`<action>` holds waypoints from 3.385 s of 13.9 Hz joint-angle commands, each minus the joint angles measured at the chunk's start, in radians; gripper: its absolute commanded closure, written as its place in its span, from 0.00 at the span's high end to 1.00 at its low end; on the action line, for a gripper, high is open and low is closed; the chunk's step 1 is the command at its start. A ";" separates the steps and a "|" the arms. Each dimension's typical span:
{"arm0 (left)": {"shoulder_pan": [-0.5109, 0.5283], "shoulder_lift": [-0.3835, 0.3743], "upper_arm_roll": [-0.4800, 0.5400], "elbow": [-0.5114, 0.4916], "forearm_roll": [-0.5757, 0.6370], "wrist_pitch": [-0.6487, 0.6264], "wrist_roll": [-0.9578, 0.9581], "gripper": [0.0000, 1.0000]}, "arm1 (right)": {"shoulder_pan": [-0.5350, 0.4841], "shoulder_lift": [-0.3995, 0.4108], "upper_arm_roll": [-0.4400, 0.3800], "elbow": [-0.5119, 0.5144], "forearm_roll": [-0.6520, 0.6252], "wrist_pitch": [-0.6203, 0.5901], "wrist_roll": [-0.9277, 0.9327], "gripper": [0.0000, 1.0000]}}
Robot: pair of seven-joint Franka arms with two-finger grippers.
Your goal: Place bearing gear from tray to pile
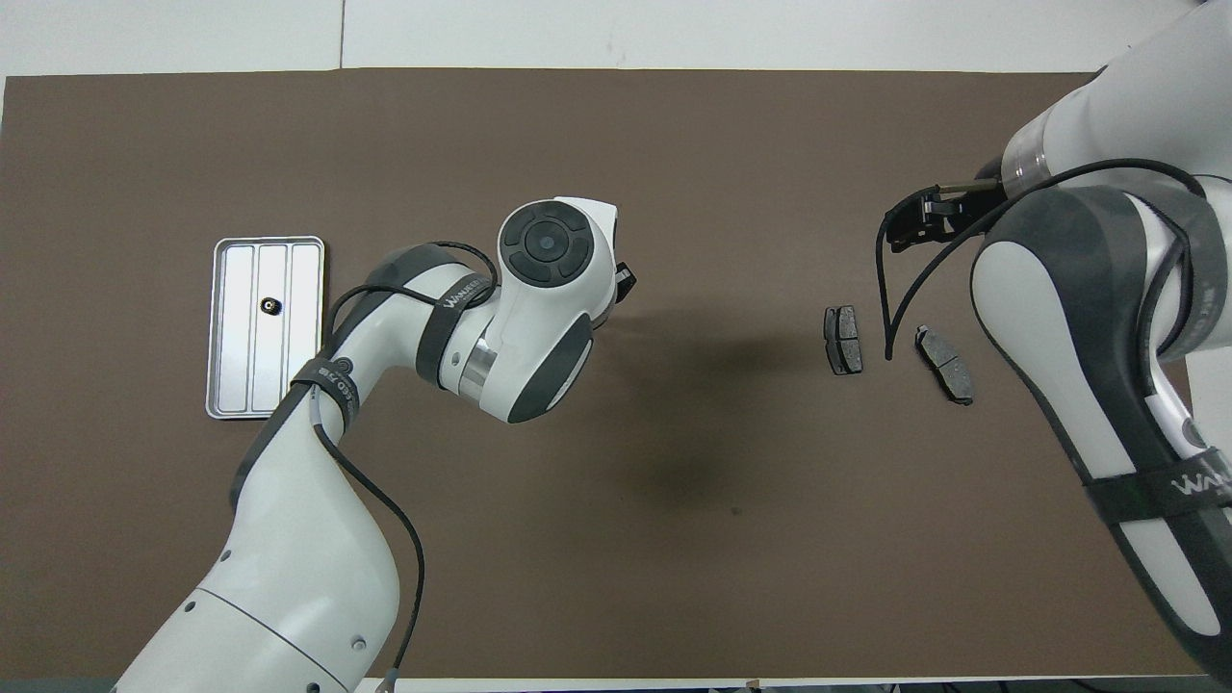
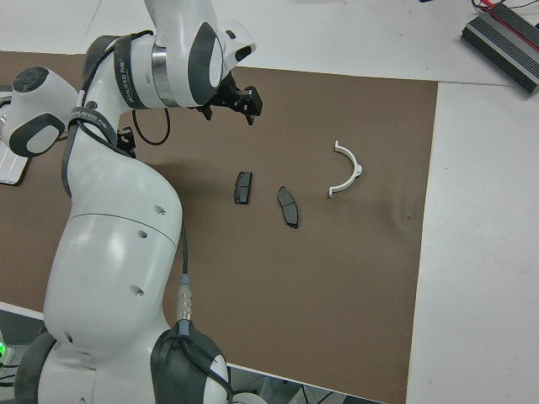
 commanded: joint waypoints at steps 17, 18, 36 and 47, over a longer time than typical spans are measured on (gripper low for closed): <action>-0.019 0.000 0.048 -0.019 0.089 -0.024 -0.073 1.00 | 0.088 0.115 0.005 0.022 -0.040 0.094 0.244 1.00; 0.024 -0.042 0.050 -0.029 0.089 -0.053 -0.057 1.00 | 0.106 0.123 0.007 0.026 -0.043 0.095 0.273 1.00; 0.587 -0.172 0.047 -0.304 0.083 0.118 1.040 0.42 | 0.487 0.437 0.007 0.204 -0.115 0.261 0.976 1.00; 0.587 -0.198 0.047 -0.361 0.078 0.111 1.032 0.42 | 0.515 0.511 0.007 0.203 -0.123 0.327 0.989 0.92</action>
